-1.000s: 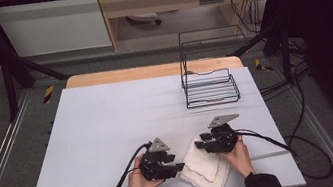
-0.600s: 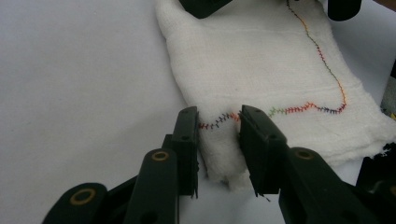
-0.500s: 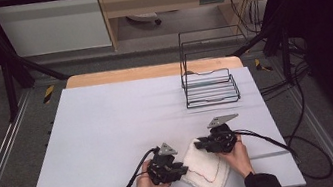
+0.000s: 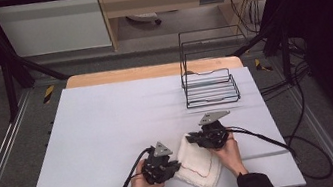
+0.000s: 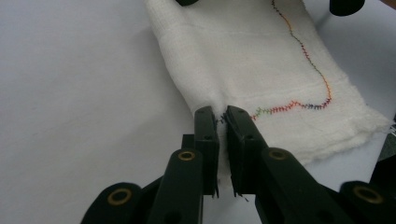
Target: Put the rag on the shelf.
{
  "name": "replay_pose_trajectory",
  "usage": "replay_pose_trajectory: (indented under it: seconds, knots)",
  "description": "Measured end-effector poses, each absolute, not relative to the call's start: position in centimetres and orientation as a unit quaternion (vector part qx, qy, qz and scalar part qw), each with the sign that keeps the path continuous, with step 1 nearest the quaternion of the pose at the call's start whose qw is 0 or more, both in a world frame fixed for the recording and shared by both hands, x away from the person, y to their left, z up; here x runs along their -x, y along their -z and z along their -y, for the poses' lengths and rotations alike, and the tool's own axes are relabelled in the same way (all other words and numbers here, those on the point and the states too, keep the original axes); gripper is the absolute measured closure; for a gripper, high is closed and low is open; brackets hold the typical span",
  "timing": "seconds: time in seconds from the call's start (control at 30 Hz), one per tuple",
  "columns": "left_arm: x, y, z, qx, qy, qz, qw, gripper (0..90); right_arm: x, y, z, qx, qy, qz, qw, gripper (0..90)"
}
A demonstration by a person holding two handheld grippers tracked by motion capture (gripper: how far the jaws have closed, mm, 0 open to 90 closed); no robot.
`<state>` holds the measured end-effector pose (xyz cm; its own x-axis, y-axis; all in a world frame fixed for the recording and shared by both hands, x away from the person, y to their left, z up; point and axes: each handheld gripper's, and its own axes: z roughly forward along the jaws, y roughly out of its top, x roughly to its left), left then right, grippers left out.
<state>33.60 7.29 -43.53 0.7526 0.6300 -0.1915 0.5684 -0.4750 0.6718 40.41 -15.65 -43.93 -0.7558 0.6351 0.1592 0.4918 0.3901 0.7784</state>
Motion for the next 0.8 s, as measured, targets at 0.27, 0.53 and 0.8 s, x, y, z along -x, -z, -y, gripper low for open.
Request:
replay_pose_trajectory:
  seconds: [0.27,0.53,0.8]
  knots:
    - [-34.0,44.2,-8.8,-0.85,-0.038,-0.371,0.372,80.6,-41.7,45.1,12.9,-0.334,-0.433,-0.833,0.081,79.9]
    - [-34.2,43.6,-9.2,-0.86,-0.063,-0.349,0.368,64.1,-41.2,43.7,14.2,-0.349,-0.455,-0.813,0.101,55.0]
    - [-36.0,42.3,-10.5,-0.849,-0.072,-0.346,0.393,38.1,-40.2,42.8,18.6,-0.405,-0.477,-0.773,0.106,28.5]
